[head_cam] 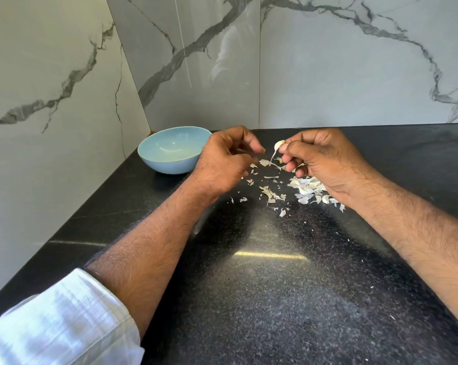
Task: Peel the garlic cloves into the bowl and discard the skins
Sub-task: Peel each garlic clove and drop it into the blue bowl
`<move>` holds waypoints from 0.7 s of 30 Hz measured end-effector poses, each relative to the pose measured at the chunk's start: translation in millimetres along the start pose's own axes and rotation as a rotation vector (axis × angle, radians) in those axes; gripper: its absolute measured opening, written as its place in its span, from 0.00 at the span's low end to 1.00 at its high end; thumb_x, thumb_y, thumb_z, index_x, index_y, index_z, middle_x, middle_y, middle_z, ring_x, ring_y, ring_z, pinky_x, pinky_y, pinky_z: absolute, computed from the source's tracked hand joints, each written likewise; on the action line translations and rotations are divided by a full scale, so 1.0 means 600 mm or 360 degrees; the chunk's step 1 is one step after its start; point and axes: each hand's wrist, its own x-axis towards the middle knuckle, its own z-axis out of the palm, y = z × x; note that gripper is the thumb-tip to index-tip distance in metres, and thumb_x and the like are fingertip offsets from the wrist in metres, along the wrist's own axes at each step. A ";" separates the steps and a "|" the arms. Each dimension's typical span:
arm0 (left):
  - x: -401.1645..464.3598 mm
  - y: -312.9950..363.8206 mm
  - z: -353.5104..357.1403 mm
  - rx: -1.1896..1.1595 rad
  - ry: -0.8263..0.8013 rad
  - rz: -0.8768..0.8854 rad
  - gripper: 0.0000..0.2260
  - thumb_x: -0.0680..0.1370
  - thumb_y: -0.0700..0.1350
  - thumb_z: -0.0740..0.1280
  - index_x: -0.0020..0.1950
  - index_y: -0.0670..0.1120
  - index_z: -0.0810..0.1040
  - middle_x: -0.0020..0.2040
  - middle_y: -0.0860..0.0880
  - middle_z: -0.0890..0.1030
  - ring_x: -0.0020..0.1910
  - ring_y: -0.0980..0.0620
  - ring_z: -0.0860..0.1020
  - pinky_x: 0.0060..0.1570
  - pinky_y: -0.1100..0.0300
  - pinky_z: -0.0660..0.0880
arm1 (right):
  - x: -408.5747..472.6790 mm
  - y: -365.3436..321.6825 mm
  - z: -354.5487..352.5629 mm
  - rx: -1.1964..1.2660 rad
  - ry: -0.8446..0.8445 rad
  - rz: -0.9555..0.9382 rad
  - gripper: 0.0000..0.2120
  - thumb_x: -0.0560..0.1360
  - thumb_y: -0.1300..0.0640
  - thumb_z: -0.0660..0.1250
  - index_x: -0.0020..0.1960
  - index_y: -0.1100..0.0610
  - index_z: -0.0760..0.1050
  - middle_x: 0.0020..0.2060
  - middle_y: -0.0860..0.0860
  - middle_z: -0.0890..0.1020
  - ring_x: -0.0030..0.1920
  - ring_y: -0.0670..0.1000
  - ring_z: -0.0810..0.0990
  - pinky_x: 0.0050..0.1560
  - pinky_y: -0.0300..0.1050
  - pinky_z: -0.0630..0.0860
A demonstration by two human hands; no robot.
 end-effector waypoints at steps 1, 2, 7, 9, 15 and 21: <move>0.000 0.000 0.001 0.0098 0.0021 0.0013 0.13 0.76 0.32 0.65 0.45 0.47 0.84 0.48 0.39 0.87 0.42 0.39 0.83 0.38 0.54 0.79 | 0.000 0.000 0.000 -0.0017 -0.0006 -0.0009 0.04 0.79 0.61 0.73 0.50 0.61 0.85 0.39 0.56 0.87 0.36 0.49 0.83 0.35 0.42 0.76; 0.000 0.000 0.001 0.0181 0.0030 0.0018 0.12 0.77 0.35 0.65 0.43 0.48 0.85 0.46 0.35 0.85 0.37 0.41 0.79 0.36 0.55 0.75 | -0.001 0.000 0.001 -0.0038 -0.0012 -0.0020 0.04 0.79 0.61 0.73 0.50 0.61 0.85 0.39 0.56 0.87 0.36 0.49 0.83 0.35 0.42 0.76; 0.003 -0.001 0.008 0.0207 0.0001 0.0105 0.06 0.82 0.47 0.69 0.50 0.47 0.85 0.45 0.40 0.86 0.38 0.49 0.79 0.40 0.53 0.78 | -0.001 0.000 0.002 -0.0044 -0.0020 -0.0014 0.03 0.79 0.60 0.73 0.49 0.59 0.86 0.39 0.55 0.87 0.37 0.50 0.84 0.36 0.43 0.76; 0.001 -0.002 0.008 0.0161 -0.0028 0.0217 0.05 0.81 0.47 0.75 0.52 0.46 0.85 0.45 0.44 0.87 0.40 0.49 0.81 0.44 0.53 0.81 | -0.002 -0.001 0.001 -0.0014 -0.0026 -0.0002 0.04 0.79 0.60 0.73 0.49 0.59 0.86 0.38 0.55 0.87 0.37 0.50 0.84 0.36 0.43 0.76; 0.003 -0.008 0.006 0.0228 -0.0005 0.0318 0.04 0.78 0.45 0.79 0.50 0.45 0.87 0.43 0.50 0.88 0.40 0.54 0.83 0.44 0.59 0.81 | -0.005 -0.003 0.007 -0.0100 -0.0097 -0.0066 0.04 0.79 0.62 0.72 0.46 0.57 0.85 0.37 0.54 0.87 0.37 0.50 0.84 0.36 0.44 0.76; 0.000 -0.008 0.013 0.0097 -0.0138 0.0249 0.04 0.83 0.42 0.72 0.51 0.42 0.84 0.41 0.47 0.86 0.39 0.51 0.81 0.42 0.56 0.79 | -0.005 -0.006 0.004 -0.0110 -0.0134 -0.0102 0.05 0.78 0.63 0.71 0.47 0.59 0.86 0.37 0.53 0.86 0.37 0.49 0.83 0.37 0.44 0.76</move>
